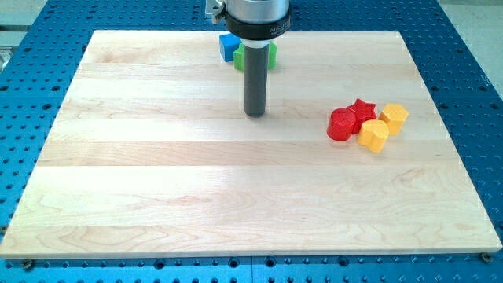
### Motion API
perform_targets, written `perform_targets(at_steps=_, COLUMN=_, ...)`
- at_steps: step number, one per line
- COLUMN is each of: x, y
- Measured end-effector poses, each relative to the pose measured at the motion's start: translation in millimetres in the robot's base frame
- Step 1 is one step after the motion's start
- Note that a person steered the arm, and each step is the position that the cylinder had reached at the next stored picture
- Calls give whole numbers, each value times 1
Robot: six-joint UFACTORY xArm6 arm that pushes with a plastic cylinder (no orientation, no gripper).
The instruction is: Touch the right side of green circle
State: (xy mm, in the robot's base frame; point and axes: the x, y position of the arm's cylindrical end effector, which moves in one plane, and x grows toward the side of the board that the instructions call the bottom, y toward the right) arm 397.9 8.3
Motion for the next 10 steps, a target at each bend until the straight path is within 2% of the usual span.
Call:
perform_targets(at_steps=5, x=1, y=-10)
perform_targets(at_steps=6, x=-27, y=-6)
perform_targets(at_steps=7, x=-41, y=22)
perform_targets(at_steps=8, x=-81, y=46)
perform_targets(at_steps=10, x=-123, y=95)
